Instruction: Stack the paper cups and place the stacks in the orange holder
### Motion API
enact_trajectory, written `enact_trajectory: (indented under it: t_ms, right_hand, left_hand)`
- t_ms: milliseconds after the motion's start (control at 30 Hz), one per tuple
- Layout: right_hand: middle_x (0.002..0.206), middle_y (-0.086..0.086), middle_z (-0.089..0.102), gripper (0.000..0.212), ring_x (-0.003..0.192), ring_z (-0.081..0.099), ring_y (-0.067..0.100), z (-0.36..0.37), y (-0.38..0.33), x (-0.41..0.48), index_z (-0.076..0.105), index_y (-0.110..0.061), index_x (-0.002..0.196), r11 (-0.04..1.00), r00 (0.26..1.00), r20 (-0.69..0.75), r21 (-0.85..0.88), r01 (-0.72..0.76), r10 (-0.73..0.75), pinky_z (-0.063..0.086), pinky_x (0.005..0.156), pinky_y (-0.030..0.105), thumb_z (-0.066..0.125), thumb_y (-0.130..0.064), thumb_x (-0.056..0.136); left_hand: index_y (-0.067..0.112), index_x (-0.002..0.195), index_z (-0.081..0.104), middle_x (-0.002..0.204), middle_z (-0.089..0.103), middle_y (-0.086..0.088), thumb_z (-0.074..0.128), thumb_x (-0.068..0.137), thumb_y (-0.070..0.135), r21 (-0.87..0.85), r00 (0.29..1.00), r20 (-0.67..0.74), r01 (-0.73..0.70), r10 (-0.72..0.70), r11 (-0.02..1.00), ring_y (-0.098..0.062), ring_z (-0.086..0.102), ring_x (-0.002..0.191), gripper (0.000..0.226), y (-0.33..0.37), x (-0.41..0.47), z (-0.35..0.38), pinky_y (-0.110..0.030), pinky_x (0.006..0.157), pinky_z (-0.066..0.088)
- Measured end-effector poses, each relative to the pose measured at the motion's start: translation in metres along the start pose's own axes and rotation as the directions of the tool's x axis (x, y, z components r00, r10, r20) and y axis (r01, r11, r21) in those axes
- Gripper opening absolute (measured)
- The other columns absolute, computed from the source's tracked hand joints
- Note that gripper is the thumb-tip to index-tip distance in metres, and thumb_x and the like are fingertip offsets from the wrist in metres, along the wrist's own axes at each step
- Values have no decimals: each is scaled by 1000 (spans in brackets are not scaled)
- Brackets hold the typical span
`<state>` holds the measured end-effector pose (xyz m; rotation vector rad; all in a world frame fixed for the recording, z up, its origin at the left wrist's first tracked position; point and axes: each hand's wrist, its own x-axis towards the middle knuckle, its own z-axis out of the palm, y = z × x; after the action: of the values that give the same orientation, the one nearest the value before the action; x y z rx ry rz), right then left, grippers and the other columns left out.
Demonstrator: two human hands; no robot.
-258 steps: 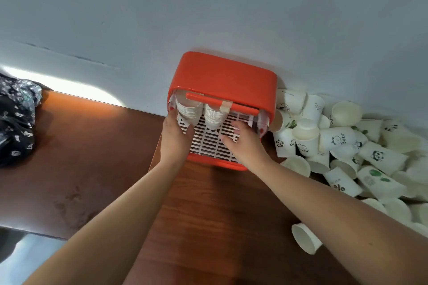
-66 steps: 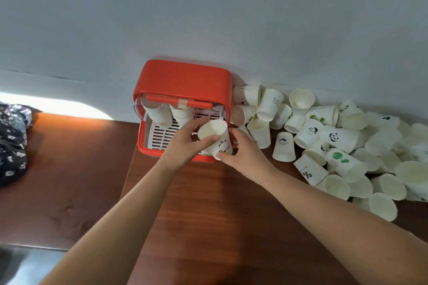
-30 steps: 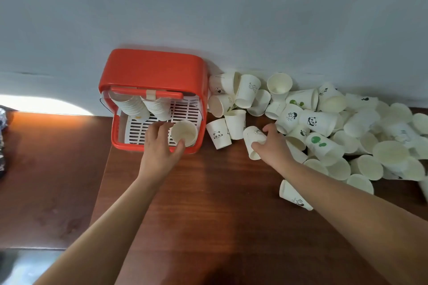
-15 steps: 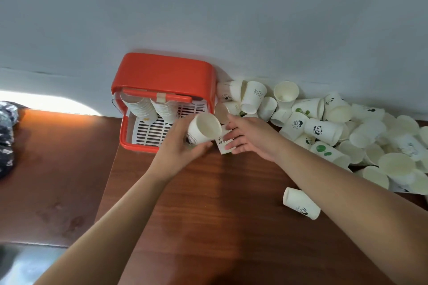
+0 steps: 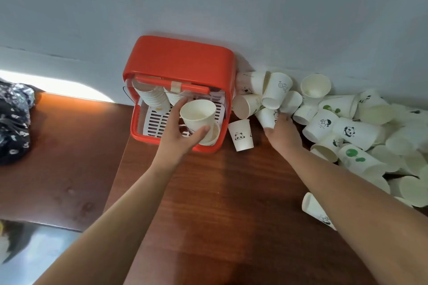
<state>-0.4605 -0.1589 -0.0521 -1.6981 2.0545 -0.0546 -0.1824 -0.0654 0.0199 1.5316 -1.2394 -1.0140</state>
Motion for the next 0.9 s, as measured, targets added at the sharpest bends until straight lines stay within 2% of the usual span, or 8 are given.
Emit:
enact_trajectory:
  t_ms: [167, 300, 400, 467, 600, 700, 767, 900]
  right_hand:
    - [119, 16, 56, 62, 100, 60, 34, -7, 2, -16, 43, -8, 129, 989, 1000, 17, 149, -28, 26, 54, 80, 46, 65, -31, 77]
    - [105, 4, 60, 55, 85, 61, 19, -25, -2, -42, 47, -13, 122, 969, 1000, 7, 246, -1, 0, 48, 59, 31, 65, -33, 74]
    - [95, -6, 59, 44, 80, 58, 7, -43, -7, -64, 47, -16, 117, 942, 1000, 13, 334, 14, -20, 42, 57, 22, 69, -29, 81]
    - [95, -16, 57, 43, 83, 57, -1, -56, -13, -77, 45, -24, 118, 913, 997, 41, 405, 36, -58, 44, 66, 20, 70, -33, 84]
    - [109, -20, 59, 48, 96, 59, -4, -69, -38, -98, 46, -34, 118, 867, 974, 98, 481, 134, -204, 49, 83, 25, 75, -38, 79]
    - [112, -18, 61, 49, 95, 61, -2, -67, -68, -110, 46, -37, 114, 840, 927, 159, 494, 224, -341, 51, 80, 22, 77, -40, 76]
    - [111, -20, 60, 48, 95, 60, -4, -61, -87, -115, 45, -38, 113, 824, 894, 185, 496, 274, -409, 51, 79, 18, 77, -41, 77]
    - [115, -19, 59, 50, 102, 58, -5, -47, -107, -113, 49, -33, 121, 816, 870, 194, 485, 316, -453, 48, 88, 19, 76, -38, 80]
  left_hand:
    - [28, 140, 46, 133, 57, 12, 79, 85, 26, 60, 996, 81, -44, 39, 997, -9, 55, 124, 64, -9, 4, 3, -35, 101, 50]
    - [29, 140, 46, 137, 54, 13, 78, 84, 27, 289, 995, 87, -78, 55, 954, 1, 47, 126, 64, -20, 4, 9, -7, 100, 35]
    - [20, 144, 48, 143, 53, -4, 82, 80, 27, 493, 980, 172, -173, 99, 852, -22, 46, 134, 74, -40, 4, 9, -41, 112, 41]
    - [22, 148, 44, 150, 45, -11, 81, 75, 40, 509, 980, 200, -118, 16, 853, -32, 38, 140, 84, -45, 2, 8, -56, 112, 37]
    - [26, 146, 48, 151, 41, -3, 62, 75, 65, 468, 988, 154, -97, 27, 879, -23, 34, 141, 82, -31, -6, 3, -43, 111, 36]
    - [30, 141, 51, 139, 52, 15, 69, 78, 61, 175, 971, 241, -29, -15, 984, -6, 50, 128, 72, -1, -12, -4, -28, 104, 45]
    - [28, 140, 51, 133, 62, 9, 74, 83, 46, -61, 945, 324, 75, -52, 995, -12, 59, 122, 64, 12, -13, -6, -33, 100, 51]
    - [31, 131, 60, 122, 68, 8, 73, 87, 45, -117, 976, 196, 119, -95, 986, -14, 63, 116, 47, 17, -4, -16, -48, 102, 51]
